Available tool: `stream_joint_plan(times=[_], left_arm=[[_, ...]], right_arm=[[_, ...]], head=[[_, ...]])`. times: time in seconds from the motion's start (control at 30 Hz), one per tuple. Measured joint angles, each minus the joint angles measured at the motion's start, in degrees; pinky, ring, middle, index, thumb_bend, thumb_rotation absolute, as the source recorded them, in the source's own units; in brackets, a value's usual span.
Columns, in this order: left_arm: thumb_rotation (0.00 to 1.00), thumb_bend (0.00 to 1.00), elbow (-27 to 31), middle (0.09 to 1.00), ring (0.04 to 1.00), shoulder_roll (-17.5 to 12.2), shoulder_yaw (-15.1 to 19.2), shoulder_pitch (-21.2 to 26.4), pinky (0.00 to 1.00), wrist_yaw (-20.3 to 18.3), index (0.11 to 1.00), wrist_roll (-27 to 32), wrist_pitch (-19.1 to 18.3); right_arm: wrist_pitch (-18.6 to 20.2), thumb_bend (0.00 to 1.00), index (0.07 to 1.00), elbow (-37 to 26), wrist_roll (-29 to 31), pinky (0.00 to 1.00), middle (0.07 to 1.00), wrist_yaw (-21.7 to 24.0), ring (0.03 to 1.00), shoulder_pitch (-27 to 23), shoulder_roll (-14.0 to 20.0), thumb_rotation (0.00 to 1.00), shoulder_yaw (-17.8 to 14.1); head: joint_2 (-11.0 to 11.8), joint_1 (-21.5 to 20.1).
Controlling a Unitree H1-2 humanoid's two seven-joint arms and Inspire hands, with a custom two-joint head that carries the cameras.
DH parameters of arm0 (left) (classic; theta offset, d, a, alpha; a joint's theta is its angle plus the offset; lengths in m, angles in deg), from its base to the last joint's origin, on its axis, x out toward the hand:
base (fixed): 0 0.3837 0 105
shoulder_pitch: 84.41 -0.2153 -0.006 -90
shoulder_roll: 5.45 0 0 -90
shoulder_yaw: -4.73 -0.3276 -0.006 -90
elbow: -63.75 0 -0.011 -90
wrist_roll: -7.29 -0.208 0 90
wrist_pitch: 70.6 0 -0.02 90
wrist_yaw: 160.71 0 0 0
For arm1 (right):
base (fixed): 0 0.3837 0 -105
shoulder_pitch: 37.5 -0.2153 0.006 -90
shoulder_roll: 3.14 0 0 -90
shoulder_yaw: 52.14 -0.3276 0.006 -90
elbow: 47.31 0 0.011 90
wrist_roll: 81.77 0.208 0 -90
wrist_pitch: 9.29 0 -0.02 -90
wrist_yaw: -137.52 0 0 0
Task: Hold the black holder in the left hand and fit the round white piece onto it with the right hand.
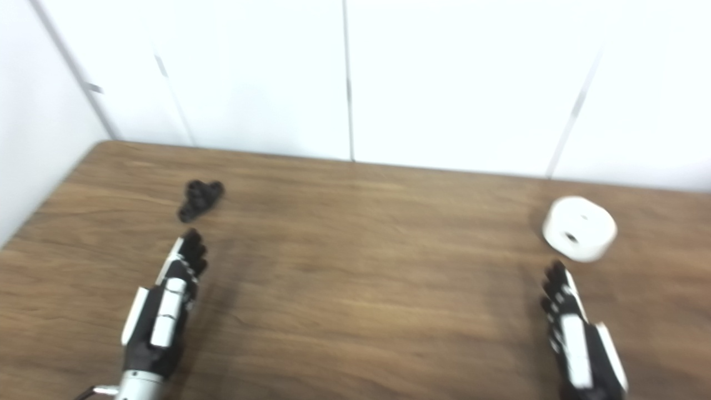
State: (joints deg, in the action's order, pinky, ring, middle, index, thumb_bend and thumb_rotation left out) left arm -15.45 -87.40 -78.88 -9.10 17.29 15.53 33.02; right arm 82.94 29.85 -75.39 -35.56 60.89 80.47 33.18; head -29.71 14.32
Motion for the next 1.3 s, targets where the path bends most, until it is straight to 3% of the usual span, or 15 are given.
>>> stream_joint_plan(times=[0.43, 0.5, 0.57, 0.63, 0.7, 0.73, 0.83, 0.93, 1.0, 1.17, 1.3], left_arm=[[0.82, 0.47, -0.8, 1.0, 1.0, 0.0, -0.8, 0.1, 1.0, 0.4, 1.0, -2.3, 3.3], [0.8, 0.43, -0.9, 1.0, 1.0, -0.1, -0.9, 0.1, 1.0, 0.4, 0.998, -2.7, 4.0], [0.7, 0.38, -0.9, 0.993, 0.995, -0.1, -1.0, 0.1, 1.0, 0.7, 0.983, -3.6, 5.0], [0.59, 0.36, -0.9, 0.972, 0.963, 0.0, -1.1, 0.1, 0.93, 2.2, 0.956, -6.8, 5.1], [0.41, 0.38, -0.7, 0.951, 0.936, 0.0, -1.1, 0.1, 0.9, 4.2, 0.933, -11.3, 4.8], [0.27, 0.44, -0.5, 0.938, 0.922, 0.1, -1.1, 0.1, 0.87, 5.4, 0.92, -14.1, 4.6], [0.08, 0.58, 0.4, 0.944, 0.935, 0.3, -1.1, 0.0, 0.9, 8.4, 0.914, -19.4, 2.9], [0.06, 0.68, 1.6, 0.943, 0.945, 0.3, -0.9, 0.0, 0.93, 10.1, 0.909, -23.1, -0.2], [0.09, 0.71, 1.8, 0.935, 0.942, 0.1, -0.6, 0.2, 0.95, 10.6, 0.909, -25.3, -2.8], [0.24, 0.75, 2.8, 0.934, 0.905, -0.4, 1.6, 3.4, 0.83, 11.2, 0.918, -31.1, -10.8], [0.27, 0.76, 3.9, 0.952, 0.976, -1.0, 2.5, 7.5, 0.95, 11.0, 0.915, -35.2, -16.6]], right_arm=[[-0.7, 0.56, 1.0, 0.6, 0.3, 1.0, 1.0, 0.0, 1.0, 0.1, 0.1, 1.0, 0.0], [-0.6, 0.57, 1.0, 0.6, 0.3, 1.0, 1.0, 0.0, 1.0, 0.1, 0.1, 1.0, 0.0], [-0.6, 0.56, 1.0, 0.6, 0.3, 1.0, 1.0, 0.0, 1.0, 0.1, 0.1, 1.0, 0.0], [-0.5, 0.56, 1.0, 0.6, 0.3, 1.0, 1.0, 0.0, 1.0, 0.1, 0.2, 1.0, 0.0], [-0.5, 0.56, 1.0, 0.5, 0.3, 1.0, 1.0, 0.0, 1.0, 0.1, 0.2, 1.0, 0.0], [-0.5, 0.56, 1.0, 0.5, 0.4, 1.0, 1.0, 0.0, 1.0, 0.1, 0.2, 1.0, 0.0], [-0.5, 0.55, 1.0, 0.5, 0.8, 1.0, 1.0, 0.0, 1.0, 0.1, 0.2, 1.0, 0.0], [-0.5, 0.55, 1.0, 0.5, 1.0, 1.0, 1.0, 0.0, 1.0, 0.1, 0.2, 1.0, -0.1], [-0.6, 0.54, 1.0, 0.5, 1.0, 1.0, 1.0, 0.0, 1.0, 0.2, 0.3, 1.0, -0.1], [-0.7, 0.54, 1.0, 0.5, 1.0, 1.0, 1.0, 0.0, 1.0, 0.4, 0.5, 1.0, -0.5], [-0.8, 0.55, 1.0, 0.5, 0.9, 1.0, 0.999, 0.0, 1.0, 0.4, 0.5, 1.0, -0.5]], head=[[1.2, -0.5], [1.2, -0.8], [1.1, -0.8], [1.1, -1.0], [1.0, -1.0], [1.0, -1.0], [0.8, -1.0], [0.8, -1.0], [0.8, -1.0], [0.8, -1.2], [0.7, -1.3]])
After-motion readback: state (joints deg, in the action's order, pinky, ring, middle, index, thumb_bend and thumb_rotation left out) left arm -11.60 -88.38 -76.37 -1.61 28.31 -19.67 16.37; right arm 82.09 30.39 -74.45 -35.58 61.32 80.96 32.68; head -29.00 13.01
